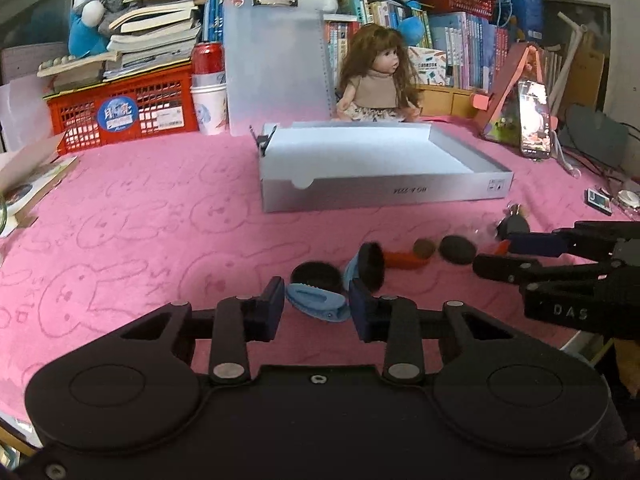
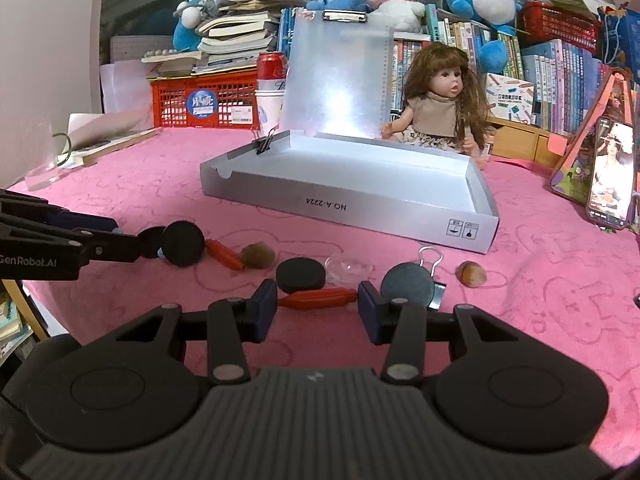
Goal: Organize rigid objects
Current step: 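Release the blue clip into the box with the left tool while the right releases its piece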
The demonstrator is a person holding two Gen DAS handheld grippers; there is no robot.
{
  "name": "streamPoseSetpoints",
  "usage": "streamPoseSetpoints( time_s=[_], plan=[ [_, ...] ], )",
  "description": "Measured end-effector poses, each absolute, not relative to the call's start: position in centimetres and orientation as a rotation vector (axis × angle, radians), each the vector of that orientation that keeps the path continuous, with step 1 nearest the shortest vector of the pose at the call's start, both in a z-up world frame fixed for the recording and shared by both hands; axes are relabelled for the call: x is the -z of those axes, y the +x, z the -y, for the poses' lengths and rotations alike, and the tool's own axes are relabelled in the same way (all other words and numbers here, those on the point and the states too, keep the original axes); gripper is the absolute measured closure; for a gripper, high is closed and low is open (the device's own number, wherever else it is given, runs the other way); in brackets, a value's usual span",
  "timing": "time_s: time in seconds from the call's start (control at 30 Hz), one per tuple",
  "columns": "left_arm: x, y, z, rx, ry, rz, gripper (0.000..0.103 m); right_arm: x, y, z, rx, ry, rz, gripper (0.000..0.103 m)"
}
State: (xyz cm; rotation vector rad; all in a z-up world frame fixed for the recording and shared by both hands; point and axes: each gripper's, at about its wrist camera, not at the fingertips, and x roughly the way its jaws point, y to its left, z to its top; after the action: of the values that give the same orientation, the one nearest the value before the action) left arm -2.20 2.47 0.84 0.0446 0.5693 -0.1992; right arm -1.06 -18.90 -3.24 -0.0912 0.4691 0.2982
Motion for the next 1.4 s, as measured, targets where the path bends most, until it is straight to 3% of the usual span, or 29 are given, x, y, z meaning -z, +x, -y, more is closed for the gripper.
streamPoseSetpoints(
  time_s=[0.53, 0.93, 1.4],
  plan=[
    [-3.8, 2.9, 0.5, 0.147, 0.037, -0.549, 0.069, 0.9, 1.0, 20.1, -0.210, 0.002, -0.494, 0.054],
    [-6.3, 10.8, 2.7, 0.122, 0.022, -0.598, 0.069, -2.6, 7.3, 21.7, -0.161, 0.040, -0.549, 0.054],
    [-5.0, 20.2, 4.1, 0.094, 0.021, -0.795, 0.069, -3.1, 18.8, 23.8, -0.099, 0.120, -0.835, 0.054]
  ],
)
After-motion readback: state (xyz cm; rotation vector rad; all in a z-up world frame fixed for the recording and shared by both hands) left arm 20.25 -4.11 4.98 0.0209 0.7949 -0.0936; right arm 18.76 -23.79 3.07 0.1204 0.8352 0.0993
